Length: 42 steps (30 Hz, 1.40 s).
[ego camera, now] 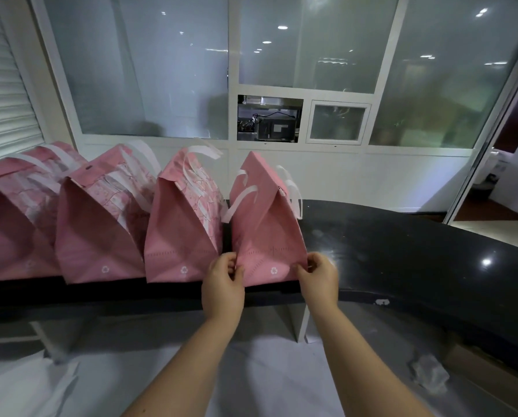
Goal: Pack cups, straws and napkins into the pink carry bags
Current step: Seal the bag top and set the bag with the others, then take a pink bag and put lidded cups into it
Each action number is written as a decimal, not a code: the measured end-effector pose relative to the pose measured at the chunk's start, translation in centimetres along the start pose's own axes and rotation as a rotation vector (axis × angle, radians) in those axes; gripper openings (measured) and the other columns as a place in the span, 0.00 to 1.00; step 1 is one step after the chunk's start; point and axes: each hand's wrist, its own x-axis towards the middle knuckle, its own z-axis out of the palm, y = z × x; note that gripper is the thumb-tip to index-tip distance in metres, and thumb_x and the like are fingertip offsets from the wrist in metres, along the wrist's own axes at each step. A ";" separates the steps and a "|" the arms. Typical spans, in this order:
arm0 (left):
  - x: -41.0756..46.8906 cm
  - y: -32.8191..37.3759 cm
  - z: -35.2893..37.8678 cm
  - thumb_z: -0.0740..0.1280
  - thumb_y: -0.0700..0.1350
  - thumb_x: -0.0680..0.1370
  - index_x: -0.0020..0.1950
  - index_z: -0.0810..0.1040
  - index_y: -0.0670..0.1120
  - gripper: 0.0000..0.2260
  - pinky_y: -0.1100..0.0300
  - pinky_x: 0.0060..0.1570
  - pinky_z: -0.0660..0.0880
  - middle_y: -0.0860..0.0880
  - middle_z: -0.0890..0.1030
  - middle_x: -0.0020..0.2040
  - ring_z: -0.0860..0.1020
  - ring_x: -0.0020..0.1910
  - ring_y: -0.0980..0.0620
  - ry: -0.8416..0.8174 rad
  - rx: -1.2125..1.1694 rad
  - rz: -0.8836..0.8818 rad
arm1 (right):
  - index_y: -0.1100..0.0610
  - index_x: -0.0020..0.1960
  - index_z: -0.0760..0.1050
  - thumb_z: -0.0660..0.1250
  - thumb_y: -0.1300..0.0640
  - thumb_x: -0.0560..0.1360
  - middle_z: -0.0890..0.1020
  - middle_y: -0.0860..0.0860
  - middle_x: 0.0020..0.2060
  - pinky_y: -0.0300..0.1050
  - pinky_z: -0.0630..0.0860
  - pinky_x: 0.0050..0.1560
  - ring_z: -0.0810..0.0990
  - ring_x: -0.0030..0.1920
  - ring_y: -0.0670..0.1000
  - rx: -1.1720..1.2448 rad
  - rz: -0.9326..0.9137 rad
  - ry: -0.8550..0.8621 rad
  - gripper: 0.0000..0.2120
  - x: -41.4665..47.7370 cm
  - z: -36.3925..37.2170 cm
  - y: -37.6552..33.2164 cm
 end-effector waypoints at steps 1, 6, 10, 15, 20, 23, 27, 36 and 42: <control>-0.2 -0.2 -0.3 0.71 0.39 0.75 0.55 0.79 0.49 0.11 0.61 0.42 0.75 0.54 0.79 0.47 0.78 0.44 0.56 0.024 0.004 -0.007 | 0.51 0.35 0.74 0.69 0.60 0.71 0.78 0.46 0.31 0.40 0.73 0.31 0.77 0.33 0.47 -0.014 0.003 -0.005 0.08 0.0 0.6 -0.2; 0.8 -1.0 -1.9 0.74 0.41 0.72 0.43 0.75 0.53 0.11 0.57 0.36 0.75 0.56 0.78 0.38 0.77 0.38 0.54 0.110 0.045 -0.081 | 0.51 0.37 0.73 0.68 0.59 0.72 0.79 0.47 0.33 0.48 0.77 0.35 0.78 0.35 0.49 -0.054 0.003 -0.046 0.07 0.2 2.7 -1.2; 2.1 -1.3 -2.2 0.75 0.42 0.71 0.41 0.74 0.51 0.10 0.54 0.37 0.74 0.56 0.78 0.36 0.78 0.38 0.50 0.099 0.064 -0.119 | 0.51 0.38 0.71 0.67 0.59 0.71 0.78 0.47 0.33 0.46 0.74 0.33 0.76 0.34 0.48 -0.060 -0.005 -0.077 0.06 0.4 3.6 -1.7; 3.0 -1.5 -2.4 0.73 0.42 0.73 0.41 0.74 0.51 0.09 0.59 0.35 0.67 0.56 0.77 0.37 0.78 0.39 0.49 0.004 0.120 -0.113 | 0.50 0.39 0.71 0.68 0.59 0.70 0.78 0.45 0.35 0.44 0.73 0.33 0.77 0.35 0.47 -0.073 -0.005 -0.116 0.07 0.2 3.3 -2.1; 2.4 -1.3 -4.4 0.73 0.44 0.73 0.48 0.77 0.51 0.08 0.55 0.38 0.77 0.57 0.78 0.42 0.78 0.41 0.53 -0.133 0.205 0.029 | 0.40 0.46 0.71 0.69 0.52 0.72 0.77 0.40 0.44 0.39 0.74 0.35 0.78 0.41 0.41 -0.098 -0.090 -0.063 0.10 -2.0 1.5 -3.6; 1.9 0.0 -5.7 0.72 0.44 0.73 0.54 0.78 0.50 0.10 0.55 0.41 0.77 0.53 0.78 0.49 0.78 0.45 0.52 -0.236 0.280 0.234 | 0.40 0.49 0.71 0.68 0.49 0.74 0.76 0.40 0.47 0.41 0.74 0.39 0.76 0.45 0.42 -0.156 -0.211 -0.034 0.07 -4.3 -0.1 -5.0; 1.0 3.7 -6.9 0.70 0.46 0.74 0.58 0.78 0.50 0.13 0.51 0.55 0.71 0.51 0.79 0.56 0.75 0.56 0.47 -0.408 0.347 0.546 | 0.52 0.57 0.76 0.68 0.56 0.75 0.78 0.48 0.54 0.47 0.73 0.49 0.73 0.55 0.51 -0.554 -0.377 -0.022 0.11 -7.4 -4.2 -7.0; -12.2 8.5 -7.8 0.65 0.50 0.75 0.61 0.77 0.52 0.15 0.49 0.55 0.66 0.49 0.76 0.57 0.72 0.57 0.44 -0.648 0.384 1.010 | 0.49 0.65 0.69 0.65 0.52 0.75 0.73 0.51 0.60 0.52 0.66 0.56 0.69 0.59 0.56 -1.237 -0.143 0.053 0.19 -24.3 -15.9 -6.4; -28.4 11.9 -7.9 0.62 0.55 0.78 0.68 0.71 0.55 0.18 0.50 0.60 0.63 0.50 0.73 0.64 0.69 0.63 0.46 -0.944 0.226 1.187 | 0.50 0.64 0.71 0.65 0.54 0.76 0.74 0.49 0.58 0.51 0.67 0.59 0.70 0.60 0.56 -1.305 0.202 0.149 0.17 -40.6 -24.2 -3.0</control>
